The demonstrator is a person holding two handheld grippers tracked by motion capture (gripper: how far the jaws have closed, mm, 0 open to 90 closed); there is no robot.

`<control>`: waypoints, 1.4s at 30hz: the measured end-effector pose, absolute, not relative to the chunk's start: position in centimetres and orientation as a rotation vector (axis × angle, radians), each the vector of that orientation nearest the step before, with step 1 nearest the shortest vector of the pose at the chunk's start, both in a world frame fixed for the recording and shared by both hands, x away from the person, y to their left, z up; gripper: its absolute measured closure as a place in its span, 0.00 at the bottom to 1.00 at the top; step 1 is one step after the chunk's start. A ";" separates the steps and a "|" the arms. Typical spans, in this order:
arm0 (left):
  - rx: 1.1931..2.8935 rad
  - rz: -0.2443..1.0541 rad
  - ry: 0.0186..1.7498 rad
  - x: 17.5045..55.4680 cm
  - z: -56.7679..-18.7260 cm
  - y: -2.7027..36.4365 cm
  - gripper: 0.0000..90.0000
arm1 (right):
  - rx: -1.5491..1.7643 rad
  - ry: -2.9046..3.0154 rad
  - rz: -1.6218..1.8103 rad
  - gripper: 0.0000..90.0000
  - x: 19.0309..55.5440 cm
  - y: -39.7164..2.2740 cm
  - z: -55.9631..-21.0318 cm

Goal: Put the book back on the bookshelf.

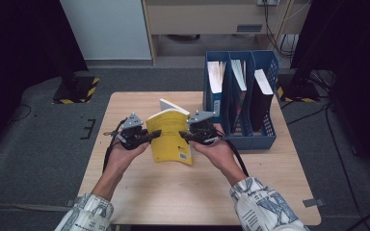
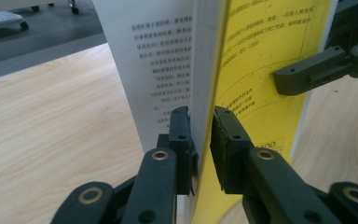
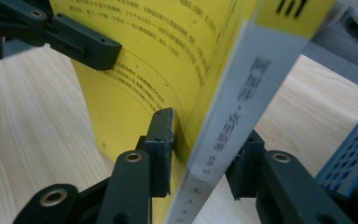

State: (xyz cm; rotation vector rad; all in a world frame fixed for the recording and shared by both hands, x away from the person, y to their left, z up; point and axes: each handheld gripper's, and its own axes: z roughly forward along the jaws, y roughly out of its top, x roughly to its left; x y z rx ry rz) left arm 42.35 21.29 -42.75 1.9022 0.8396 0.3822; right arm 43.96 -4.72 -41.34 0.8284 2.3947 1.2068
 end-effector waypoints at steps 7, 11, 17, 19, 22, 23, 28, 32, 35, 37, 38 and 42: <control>1.907 0.383 0.810 40.8 -42.7 21.4 0.80 | 0.797 2.403 1.261 0.68 42.0 -5.2 -41.3; 1.871 0.381 0.822 40.0 -43.0 21.4 0.71 | 0.803 2.403 1.279 0.64 40.8 -5.4 -41.4; 1.842 0.405 0.824 39.1 -43.4 21.2 0.62 | 0.774 2.396 1.322 0.57 39.6 -5.7 -40.8; 1.828 0.410 0.834 39.0 -43.6 21.3 0.59 | 0.760 2.392 1.324 0.54 39.4 -5.6 -40.5; 1.806 0.407 0.859 39.0 -44.0 21.5 0.56 | 0.743 2.399 1.340 0.51 39.5 -5.5 -40.4; 1.803 0.408 0.865 39.0 -44.1 21.5 0.55 | 0.744 2.399 1.349 0.50 39.5 -5.4 -40.3; 1.800 0.425 0.890 39.0 -44.7 21.7 0.49 | 0.742 2.404 1.391 0.44 39.6 -5.2 -39.9; 1.803 0.445 0.918 39.0 -45.2 21.9 0.41 | 0.702 2.425 1.381 0.45 39.6 -4.8 -39.7; 1.814 0.488 0.932 38.9 -45.3 21.9 0.40 | 0.695 2.429 1.385 0.46 39.7 -4.8 -39.6; 1.818 0.504 0.945 38.8 -45.5 22.1 0.37 | 0.695 2.416 1.392 0.45 39.8 -4.7 -39.4; 1.833 0.512 0.954 38.8 -45.6 22.1 0.35 | 0.696 2.417 1.393 0.45 39.8 -4.7 -39.3; 1.851 0.542 0.979 38.2 -46.5 22.4 0.25 | 0.699 2.413 1.406 0.50 40.3 -4.3 -39.0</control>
